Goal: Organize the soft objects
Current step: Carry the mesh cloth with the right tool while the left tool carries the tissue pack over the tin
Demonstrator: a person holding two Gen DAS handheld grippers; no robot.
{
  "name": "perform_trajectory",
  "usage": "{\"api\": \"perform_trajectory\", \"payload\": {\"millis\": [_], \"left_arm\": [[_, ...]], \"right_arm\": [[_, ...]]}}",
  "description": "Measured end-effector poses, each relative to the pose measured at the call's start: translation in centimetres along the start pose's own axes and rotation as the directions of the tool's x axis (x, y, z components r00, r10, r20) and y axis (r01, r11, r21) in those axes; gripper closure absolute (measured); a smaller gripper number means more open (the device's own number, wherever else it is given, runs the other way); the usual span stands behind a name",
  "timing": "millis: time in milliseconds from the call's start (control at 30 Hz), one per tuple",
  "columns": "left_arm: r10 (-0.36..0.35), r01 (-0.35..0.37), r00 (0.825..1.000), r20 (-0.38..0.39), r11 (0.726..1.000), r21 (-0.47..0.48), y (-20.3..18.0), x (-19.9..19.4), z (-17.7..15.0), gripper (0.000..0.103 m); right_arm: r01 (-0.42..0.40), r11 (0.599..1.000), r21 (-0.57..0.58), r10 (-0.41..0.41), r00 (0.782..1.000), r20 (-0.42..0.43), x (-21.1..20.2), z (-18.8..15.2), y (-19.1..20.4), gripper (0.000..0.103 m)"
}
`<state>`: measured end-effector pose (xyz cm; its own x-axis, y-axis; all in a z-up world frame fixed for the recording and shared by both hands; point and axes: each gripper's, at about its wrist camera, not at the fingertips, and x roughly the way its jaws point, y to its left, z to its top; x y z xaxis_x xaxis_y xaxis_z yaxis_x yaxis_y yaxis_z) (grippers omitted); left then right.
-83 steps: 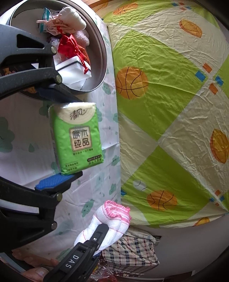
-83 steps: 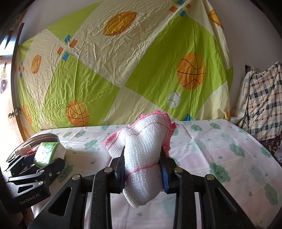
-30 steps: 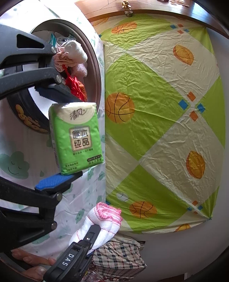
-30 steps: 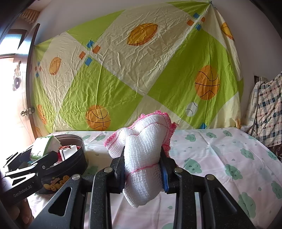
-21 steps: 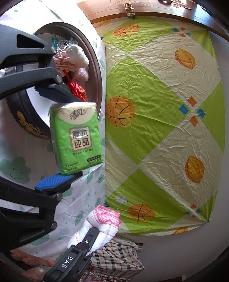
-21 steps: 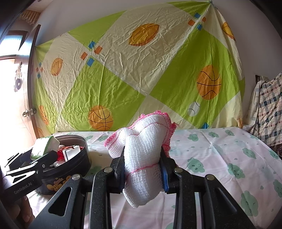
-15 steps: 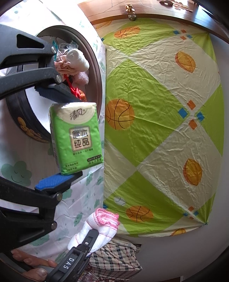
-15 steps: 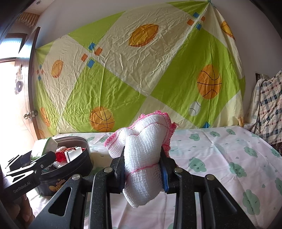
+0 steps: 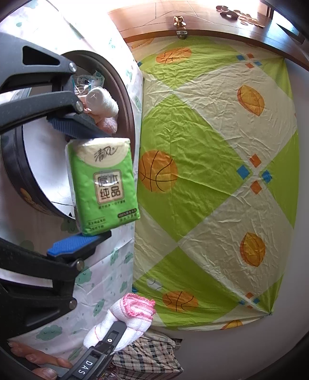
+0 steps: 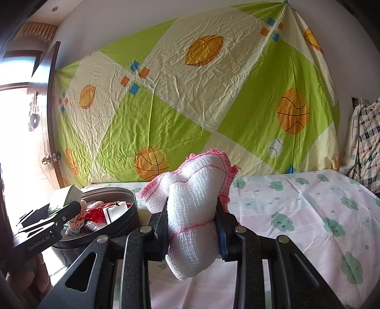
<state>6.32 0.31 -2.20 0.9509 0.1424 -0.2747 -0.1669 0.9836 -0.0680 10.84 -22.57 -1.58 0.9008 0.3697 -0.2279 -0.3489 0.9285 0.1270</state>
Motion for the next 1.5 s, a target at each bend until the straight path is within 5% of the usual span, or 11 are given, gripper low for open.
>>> {"api": "perform_trajectory", "payload": {"millis": [1500], "left_arm": [[0.078, -0.077, 0.997, 0.013, 0.996, -0.047, 4.9, -0.2, 0.1, 0.031]], "right_arm": [[-0.15, 0.982, -0.112, 0.149, 0.989, -0.023, 2.0, -0.7, 9.1, 0.069]]}}
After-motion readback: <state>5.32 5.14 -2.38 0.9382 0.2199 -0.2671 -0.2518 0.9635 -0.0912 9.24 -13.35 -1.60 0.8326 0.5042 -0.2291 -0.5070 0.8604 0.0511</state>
